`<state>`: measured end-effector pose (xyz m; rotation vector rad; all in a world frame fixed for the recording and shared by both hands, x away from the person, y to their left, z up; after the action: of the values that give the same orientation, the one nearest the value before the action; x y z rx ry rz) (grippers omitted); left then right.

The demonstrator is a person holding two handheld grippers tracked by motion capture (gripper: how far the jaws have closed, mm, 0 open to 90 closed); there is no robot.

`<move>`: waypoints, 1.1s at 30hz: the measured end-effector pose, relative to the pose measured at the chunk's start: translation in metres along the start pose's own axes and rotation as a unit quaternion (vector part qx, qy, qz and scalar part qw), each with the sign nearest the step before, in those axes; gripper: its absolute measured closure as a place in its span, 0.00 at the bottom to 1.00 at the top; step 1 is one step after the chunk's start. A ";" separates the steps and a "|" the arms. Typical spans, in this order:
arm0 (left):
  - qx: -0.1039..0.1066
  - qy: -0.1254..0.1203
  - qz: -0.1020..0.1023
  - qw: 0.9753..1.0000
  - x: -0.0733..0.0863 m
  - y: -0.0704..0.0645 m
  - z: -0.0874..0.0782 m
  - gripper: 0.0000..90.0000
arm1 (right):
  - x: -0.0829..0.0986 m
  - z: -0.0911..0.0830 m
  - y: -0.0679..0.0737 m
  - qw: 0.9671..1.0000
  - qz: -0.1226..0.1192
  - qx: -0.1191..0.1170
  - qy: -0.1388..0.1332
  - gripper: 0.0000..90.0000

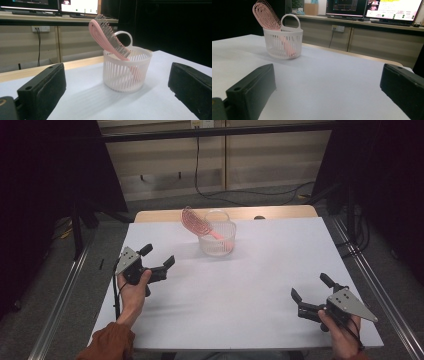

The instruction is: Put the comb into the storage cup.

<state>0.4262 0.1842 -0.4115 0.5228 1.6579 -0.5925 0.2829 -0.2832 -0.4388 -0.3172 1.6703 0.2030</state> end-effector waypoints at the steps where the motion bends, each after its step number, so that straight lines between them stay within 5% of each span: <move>1: 0.000 -0.001 0.001 1.000 0.001 -0.001 -0.002 0.02 | 0.000 0.000 0.000 1.000 0.000 0.000 0.000 0.00; 10: -0.006 -0.006 0.003 1.000 0.005 -0.004 -0.014 0.02 | 0.000 0.000 0.000 1.000 0.001 -0.002 0.001 0.00; 12: -0.011 -0.009 0.016 1.000 0.006 -0.005 -0.018 0.02 | 0.000 0.000 0.001 1.000 0.001 -0.003 0.000 0.00; 14: -0.004 -0.005 0.007 1.000 0.007 -0.006 -0.020 0.02 | 0.000 0.000 0.001 1.000 0.000 -0.002 0.001 0.00; 17: -0.029 -0.002 0.008 1.000 0.009 -0.009 -0.024 0.04 | 0.000 0.001 0.000 1.000 0.000 -0.002 0.001 0.00; 19: -0.019 -0.002 -0.005 1.000 0.009 -0.013 -0.027 0.04 | 0.000 0.001 0.001 1.000 0.001 -0.003 0.001 0.00; 33: -0.029 0.005 0.003 1.000 0.021 -0.015 -0.049 0.03 | 0.000 0.000 0.000 1.000 0.001 0.000 0.000 0.00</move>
<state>0.3760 0.2042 -0.4242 0.4878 1.6776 -0.5367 0.2830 -0.2828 -0.4388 -0.3156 1.6715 0.2048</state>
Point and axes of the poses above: each handheld gripper's, and its own axes: z roughly forward along the jaws, x roughly out of its underside, y roughly to its left, the point moved 4 cm from there along z, roughly forward along the jaws, and after that the axes turned 1 degree about -x, right-handed, at the moved point
